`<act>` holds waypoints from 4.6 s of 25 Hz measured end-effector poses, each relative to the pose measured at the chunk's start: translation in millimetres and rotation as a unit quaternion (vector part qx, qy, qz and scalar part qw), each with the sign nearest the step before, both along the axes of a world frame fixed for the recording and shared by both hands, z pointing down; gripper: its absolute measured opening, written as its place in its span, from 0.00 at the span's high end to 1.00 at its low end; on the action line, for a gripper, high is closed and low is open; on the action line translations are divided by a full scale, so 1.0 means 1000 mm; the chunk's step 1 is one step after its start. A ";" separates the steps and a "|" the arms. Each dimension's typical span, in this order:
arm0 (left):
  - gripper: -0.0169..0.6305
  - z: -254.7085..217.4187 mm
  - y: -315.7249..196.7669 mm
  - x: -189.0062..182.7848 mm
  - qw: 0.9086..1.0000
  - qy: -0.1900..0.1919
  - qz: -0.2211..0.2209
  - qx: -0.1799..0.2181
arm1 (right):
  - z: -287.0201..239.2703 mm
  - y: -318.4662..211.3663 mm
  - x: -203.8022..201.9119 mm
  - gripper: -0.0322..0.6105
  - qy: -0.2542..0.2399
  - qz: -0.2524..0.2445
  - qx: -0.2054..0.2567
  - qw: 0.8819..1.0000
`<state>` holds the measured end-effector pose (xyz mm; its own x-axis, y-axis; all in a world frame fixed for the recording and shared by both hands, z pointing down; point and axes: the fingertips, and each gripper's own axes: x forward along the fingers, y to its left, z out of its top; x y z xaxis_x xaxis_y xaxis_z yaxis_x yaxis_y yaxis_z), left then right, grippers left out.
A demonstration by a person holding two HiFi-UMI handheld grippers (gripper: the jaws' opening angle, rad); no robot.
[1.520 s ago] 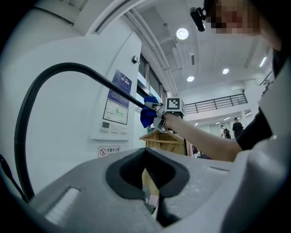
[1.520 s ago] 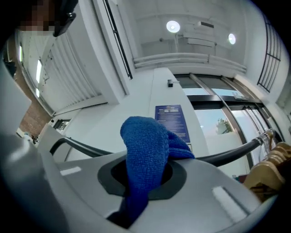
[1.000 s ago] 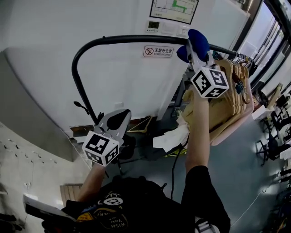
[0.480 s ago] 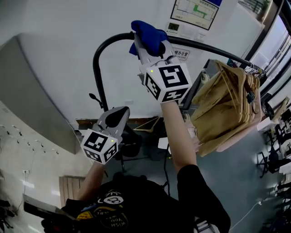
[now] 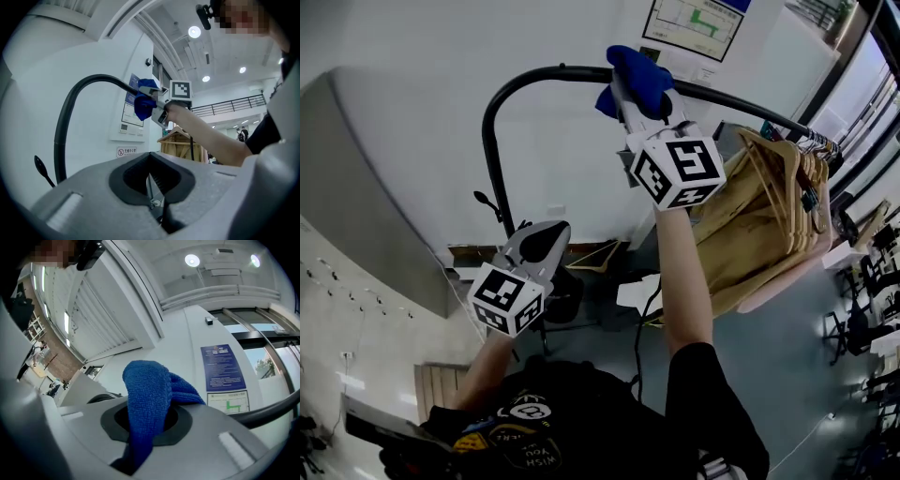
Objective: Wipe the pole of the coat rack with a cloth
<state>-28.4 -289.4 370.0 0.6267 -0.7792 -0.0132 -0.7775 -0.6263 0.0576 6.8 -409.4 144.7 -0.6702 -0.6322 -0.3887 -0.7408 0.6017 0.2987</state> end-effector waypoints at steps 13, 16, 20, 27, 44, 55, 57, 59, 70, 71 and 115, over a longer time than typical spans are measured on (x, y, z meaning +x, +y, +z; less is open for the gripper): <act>0.97 -0.017 -0.016 0.034 1.000 0.002 0.023 0.018 | 0.000 -0.062 0.280 0.88 -0.126 0.165 -0.063 0.976; 0.97 -0.017 -0.021 0.041 0.999 0.000 0.029 0.019 | 0.003 -0.063 0.292 0.89 -0.145 0.177 -0.069 0.971; 0.97 -0.024 -0.021 0.046 0.999 -0.004 0.038 0.028 | 0.005 -0.052 0.262 0.89 -0.133 0.185 -0.066 0.972; 0.97 -0.037 -0.022 0.035 0.998 -0.004 0.036 0.047 | 0.009 -0.024 0.135 0.89 -0.082 0.111 -0.048 0.989; 0.97 -0.072 -0.028 -0.007 0.997 0.004 0.015 0.080 | 0.041 0.002 -0.059 0.89 0.044 -0.008 -0.053 0.998; 0.97 -0.063 -0.033 0.098 0.992 -0.004 0.101 0.072 | 0.017 -0.037 0.162 0.89 -0.019 0.147 -0.068 0.987; 0.97 -0.068 -0.030 0.116 0.990 -0.006 0.115 0.080 | 0.012 -0.047 0.216 0.89 -0.054 0.188 -0.082 0.977; 0.97 -0.072 -0.024 0.131 0.988 -0.009 0.128 0.088 | 0.008 -0.056 0.258 0.89 -0.083 0.211 -0.095 0.969; 0.97 -0.064 -0.015 0.103 0.992 -0.009 0.094 0.078 | 0.004 -0.036 0.181 0.89 -0.084 0.133 -0.086 0.984; 0.97 -0.063 -0.014 0.094 0.993 -0.008 0.086 0.076 | 0.005 -0.030 0.154 0.89 -0.070 0.112 -0.078 0.988; 0.97 0.057 0.039 0.049 0.993 0.020 0.117 -0.018 | 0.307 0.157 0.118 0.89 -0.105 0.159 -0.311 0.931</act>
<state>20.1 -250.2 427.2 0.7906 -0.6121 -0.0164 -0.6070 -0.7870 0.1105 124.7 -252.2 452.1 -0.3619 -0.9321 0.0173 -0.9136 0.3509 -0.2054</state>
